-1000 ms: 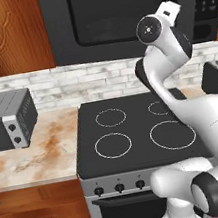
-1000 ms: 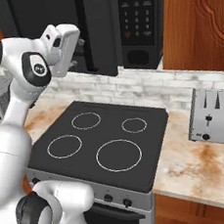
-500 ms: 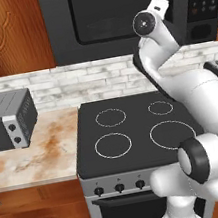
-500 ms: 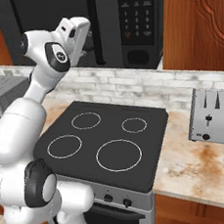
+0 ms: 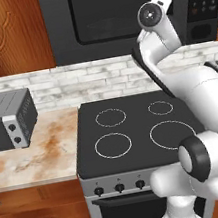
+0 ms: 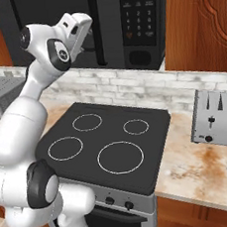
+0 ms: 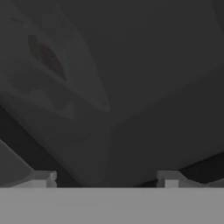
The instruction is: Place the tupperware containing the steak and garlic meal in the microwave. Close the microwave door and press the start button to reheat the meal.
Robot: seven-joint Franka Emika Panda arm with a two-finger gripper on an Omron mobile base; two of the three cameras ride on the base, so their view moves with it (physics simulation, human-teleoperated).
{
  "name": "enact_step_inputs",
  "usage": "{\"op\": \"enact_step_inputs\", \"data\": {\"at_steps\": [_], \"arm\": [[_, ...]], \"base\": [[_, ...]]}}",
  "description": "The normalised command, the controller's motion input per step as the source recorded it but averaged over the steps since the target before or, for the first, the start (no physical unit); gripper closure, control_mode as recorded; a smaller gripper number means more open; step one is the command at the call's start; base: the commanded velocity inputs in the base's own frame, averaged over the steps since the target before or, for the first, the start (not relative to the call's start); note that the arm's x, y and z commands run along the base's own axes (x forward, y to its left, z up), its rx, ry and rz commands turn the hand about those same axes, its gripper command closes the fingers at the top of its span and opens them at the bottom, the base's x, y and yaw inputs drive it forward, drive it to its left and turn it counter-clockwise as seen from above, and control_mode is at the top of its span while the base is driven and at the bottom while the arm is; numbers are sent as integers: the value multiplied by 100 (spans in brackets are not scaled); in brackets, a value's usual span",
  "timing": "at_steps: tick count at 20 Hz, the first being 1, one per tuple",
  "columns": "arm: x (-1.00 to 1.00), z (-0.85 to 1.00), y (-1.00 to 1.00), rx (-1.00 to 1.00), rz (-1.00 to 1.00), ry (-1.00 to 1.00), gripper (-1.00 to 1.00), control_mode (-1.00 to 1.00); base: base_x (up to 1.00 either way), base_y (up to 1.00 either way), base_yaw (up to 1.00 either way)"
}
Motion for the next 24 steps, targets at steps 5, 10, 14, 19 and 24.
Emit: {"op": "enact_step_inputs", "data": {"at_steps": [5,10,14,19,24], "arm": [[10,-35,13,-8,9,-9,-100,-100],[0,-7,30,-4,7,-5,-100,-100],[-3,58,40,0,11,0,-100,-100],[-62,46,40,0,12,0,-100,-100],[-99,2,18,14,6,0,-100,-100]], "base": [[0,0,0],[0,0,0],[0,0,0],[0,0,0],[0,0,0]]}}
